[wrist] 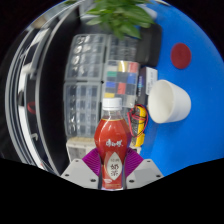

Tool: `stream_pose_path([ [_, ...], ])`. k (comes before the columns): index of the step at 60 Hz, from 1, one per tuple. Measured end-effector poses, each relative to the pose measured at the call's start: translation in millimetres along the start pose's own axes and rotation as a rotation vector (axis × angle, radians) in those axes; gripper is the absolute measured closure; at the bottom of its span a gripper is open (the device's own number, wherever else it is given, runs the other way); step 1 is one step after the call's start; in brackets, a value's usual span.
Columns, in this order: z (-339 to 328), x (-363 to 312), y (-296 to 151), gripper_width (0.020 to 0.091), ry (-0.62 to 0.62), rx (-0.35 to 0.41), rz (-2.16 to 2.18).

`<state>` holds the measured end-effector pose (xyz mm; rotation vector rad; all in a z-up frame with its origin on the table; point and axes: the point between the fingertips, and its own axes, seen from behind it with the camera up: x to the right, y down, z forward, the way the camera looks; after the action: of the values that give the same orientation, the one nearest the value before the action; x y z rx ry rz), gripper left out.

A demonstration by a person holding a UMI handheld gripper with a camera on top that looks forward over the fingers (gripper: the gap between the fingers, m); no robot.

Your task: Pour water

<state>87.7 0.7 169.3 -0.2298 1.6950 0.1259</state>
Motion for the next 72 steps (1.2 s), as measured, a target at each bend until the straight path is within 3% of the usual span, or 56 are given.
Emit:
stream_pose_path([
  [22,5,28,-17,0.083,0.028,-0.028,0.415],
  [36,2,31,-12,0.083,0.071,-0.073,0.215],
  [37,1,28,-12,0.0859,0.076,-0.077,0.174],
  [38,2,25,-13,0.0812,0.08,-0.078,0.127],
  [41,2,12,-21,0.0815,0.072,-0.075,-0.018],
  [56,-11,-88,-88,0.0814,0.03,0.003,-0.787],
  [72,-23,-92,-184,0.0801,0.125,0.178,-1.269],
])
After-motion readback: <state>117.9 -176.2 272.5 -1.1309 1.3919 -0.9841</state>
